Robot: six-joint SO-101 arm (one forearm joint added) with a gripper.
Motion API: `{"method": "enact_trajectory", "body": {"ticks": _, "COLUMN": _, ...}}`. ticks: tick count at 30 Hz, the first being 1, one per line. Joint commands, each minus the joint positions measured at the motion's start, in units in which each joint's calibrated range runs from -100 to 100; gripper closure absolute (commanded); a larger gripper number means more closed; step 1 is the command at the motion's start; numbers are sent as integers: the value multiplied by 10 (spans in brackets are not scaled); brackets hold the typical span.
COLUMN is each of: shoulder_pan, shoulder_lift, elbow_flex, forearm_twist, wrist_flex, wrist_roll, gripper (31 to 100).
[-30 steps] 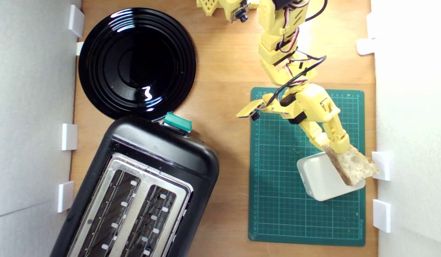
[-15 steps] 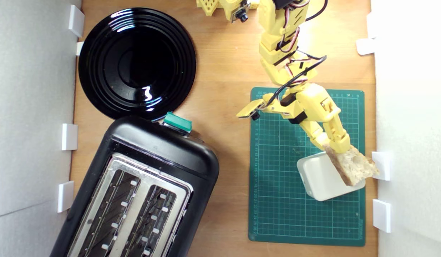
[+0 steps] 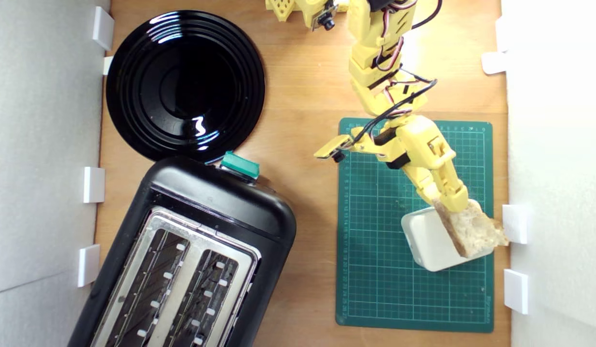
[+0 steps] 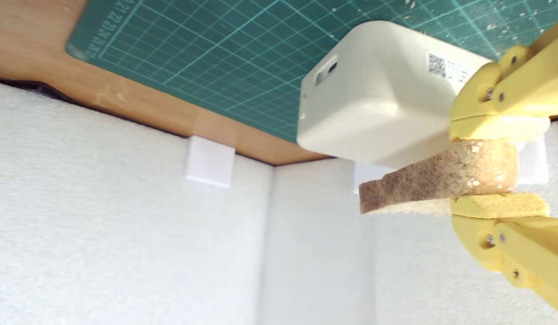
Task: Pick bread and place in toaster
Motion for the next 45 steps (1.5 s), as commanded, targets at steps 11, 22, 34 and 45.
{"method": "enact_trajectory", "body": {"ticks": 11, "shoulder_pan": 42, "shoulder_lift": -165, "elbow_flex": -13, "forearm_twist": 7, "wrist_flex": 6, "wrist_roll": 2, "gripper": 792}}
{"method": "enact_trajectory", "body": {"ticks": 22, "shoulder_pan": 103, "shoulder_lift": -343, "elbow_flex": -13, "forearm_twist": 9, "wrist_flex": 170, "wrist_roll": 2, "gripper": 790}}
{"method": "enact_trajectory", "body": {"ticks": 34, "shoulder_pan": 164, "shoulder_lift": -539, "elbow_flex": -15, "forearm_twist": 9, "wrist_flex": 357, "wrist_roll": 67, "gripper": 794}}
{"method": "enact_trajectory", "body": {"ticks": 45, "shoulder_pan": 226, "shoulder_lift": -691, "elbow_flex": -19, "forearm_twist": 9, "wrist_flex": 519, "wrist_roll": 149, "gripper": 798}}
